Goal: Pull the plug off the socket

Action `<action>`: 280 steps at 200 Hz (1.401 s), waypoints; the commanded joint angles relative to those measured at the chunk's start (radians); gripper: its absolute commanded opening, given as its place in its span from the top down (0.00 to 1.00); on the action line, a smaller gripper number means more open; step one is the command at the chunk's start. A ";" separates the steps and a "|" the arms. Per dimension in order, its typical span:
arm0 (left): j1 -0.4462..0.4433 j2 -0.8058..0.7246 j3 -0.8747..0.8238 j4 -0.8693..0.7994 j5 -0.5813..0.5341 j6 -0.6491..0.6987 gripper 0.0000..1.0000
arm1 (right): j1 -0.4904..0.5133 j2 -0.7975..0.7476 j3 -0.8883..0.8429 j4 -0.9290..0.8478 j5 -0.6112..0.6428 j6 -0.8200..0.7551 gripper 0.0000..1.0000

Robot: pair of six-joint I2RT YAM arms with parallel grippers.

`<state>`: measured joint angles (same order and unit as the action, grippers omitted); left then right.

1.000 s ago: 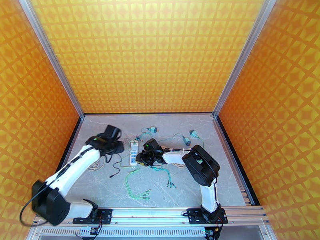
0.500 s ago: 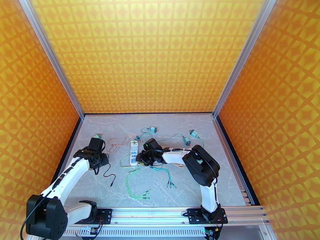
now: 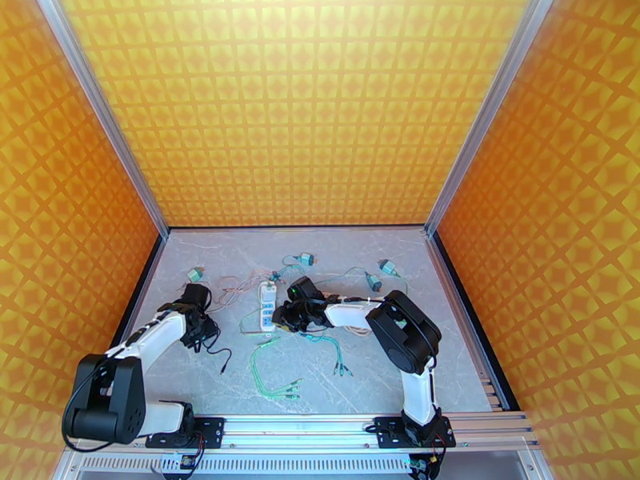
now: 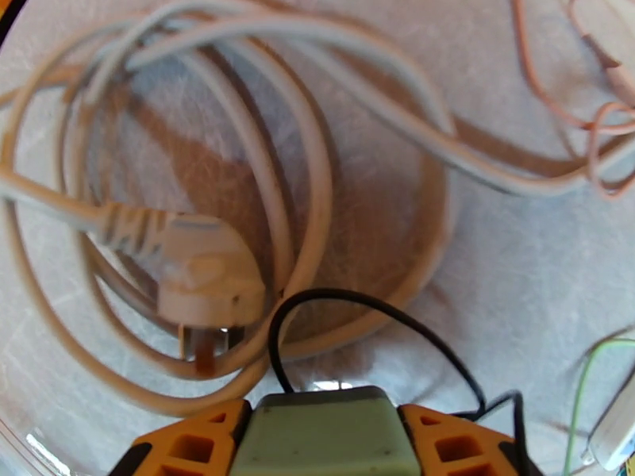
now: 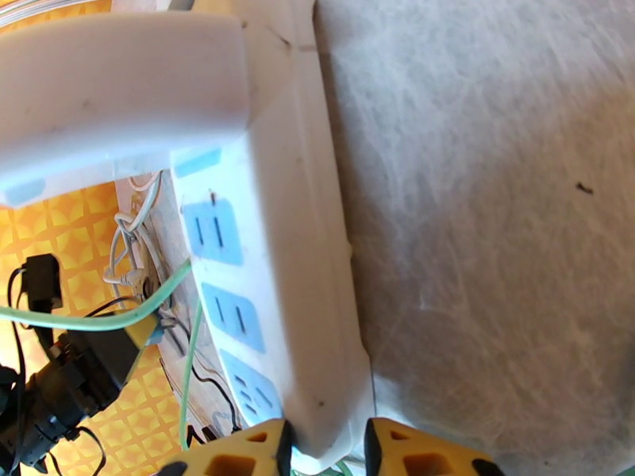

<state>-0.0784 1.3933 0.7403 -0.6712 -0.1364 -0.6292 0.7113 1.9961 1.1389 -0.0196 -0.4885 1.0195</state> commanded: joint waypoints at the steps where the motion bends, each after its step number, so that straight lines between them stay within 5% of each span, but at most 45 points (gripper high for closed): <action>1: 0.005 0.011 -0.021 0.037 0.032 -0.033 0.68 | -0.006 0.008 -0.014 -0.109 0.087 -0.015 0.69; 22: 0.006 -0.001 -0.027 0.028 0.039 -0.038 0.64 | -0.006 0.011 -0.009 -0.108 0.086 -0.015 0.69; 50: 0.005 -0.037 -0.017 -0.001 0.039 -0.041 0.43 | -0.006 0.016 0.002 -0.105 0.080 -0.020 0.69; 102: 0.006 -0.137 0.045 -0.070 0.044 -0.044 0.24 | -0.006 0.010 0.025 -0.070 0.058 -0.030 0.68; 176: -0.095 -0.156 0.198 -0.046 0.106 0.033 0.22 | -0.006 -0.022 0.048 -0.041 0.048 -0.051 0.66; 280: -0.389 0.149 0.496 -0.002 0.086 0.079 0.21 | -0.030 -0.113 -0.041 0.019 0.102 -0.038 0.66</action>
<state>-0.4210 1.4757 1.1645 -0.6823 -0.0448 -0.5827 0.6945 1.9297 1.1309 -0.0307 -0.4225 0.9825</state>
